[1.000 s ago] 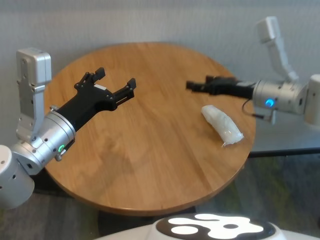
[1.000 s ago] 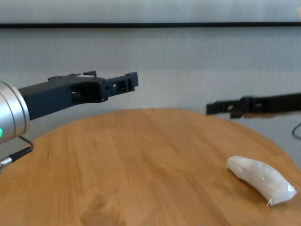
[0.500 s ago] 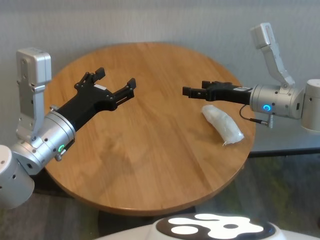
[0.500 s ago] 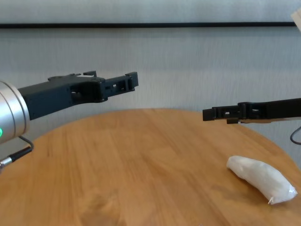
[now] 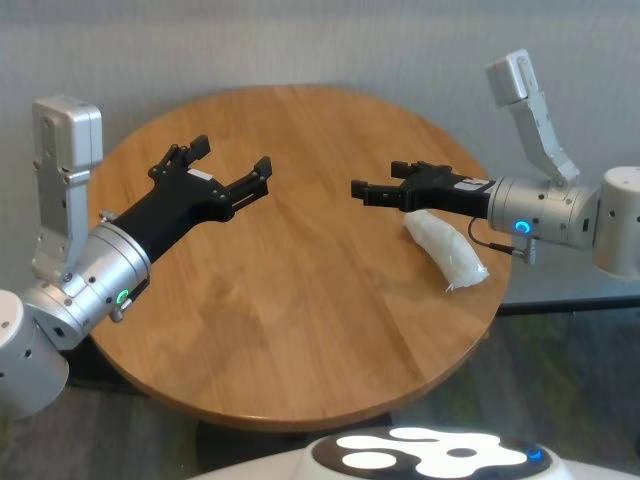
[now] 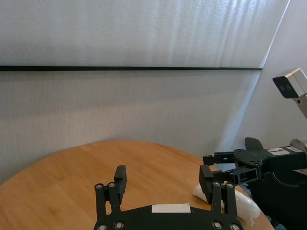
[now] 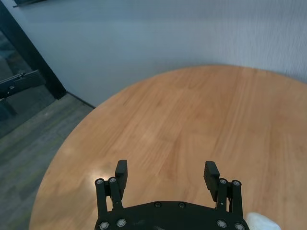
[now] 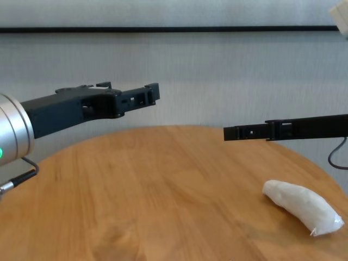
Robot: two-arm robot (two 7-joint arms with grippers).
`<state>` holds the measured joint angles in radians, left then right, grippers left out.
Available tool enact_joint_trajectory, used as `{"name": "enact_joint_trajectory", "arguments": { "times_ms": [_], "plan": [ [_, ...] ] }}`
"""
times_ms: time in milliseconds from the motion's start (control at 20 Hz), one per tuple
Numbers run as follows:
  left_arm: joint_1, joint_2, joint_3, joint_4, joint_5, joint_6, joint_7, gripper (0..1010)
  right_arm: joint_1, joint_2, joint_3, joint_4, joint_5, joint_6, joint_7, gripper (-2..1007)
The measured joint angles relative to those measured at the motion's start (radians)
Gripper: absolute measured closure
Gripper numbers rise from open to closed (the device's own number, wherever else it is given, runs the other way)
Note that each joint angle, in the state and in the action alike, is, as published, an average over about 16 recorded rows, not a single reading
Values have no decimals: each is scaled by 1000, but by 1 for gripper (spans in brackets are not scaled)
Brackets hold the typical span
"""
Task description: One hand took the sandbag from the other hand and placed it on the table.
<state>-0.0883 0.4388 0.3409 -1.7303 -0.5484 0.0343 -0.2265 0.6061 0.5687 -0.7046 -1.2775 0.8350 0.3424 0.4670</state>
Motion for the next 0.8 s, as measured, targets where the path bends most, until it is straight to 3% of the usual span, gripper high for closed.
{"name": "enact_joint_trajectory", "arguments": {
  "times_ms": [450, 800],
  "plan": [
    [16, -8, -13, -17, 14, 22, 41, 8, -36, 17, -17, -129, -140, -105, -62, 3],
    [47, -28, -40, -52, 43, 71, 117, 8, -43, 3, -35, -187, -226, -152, -88, 3]
  ]
}}
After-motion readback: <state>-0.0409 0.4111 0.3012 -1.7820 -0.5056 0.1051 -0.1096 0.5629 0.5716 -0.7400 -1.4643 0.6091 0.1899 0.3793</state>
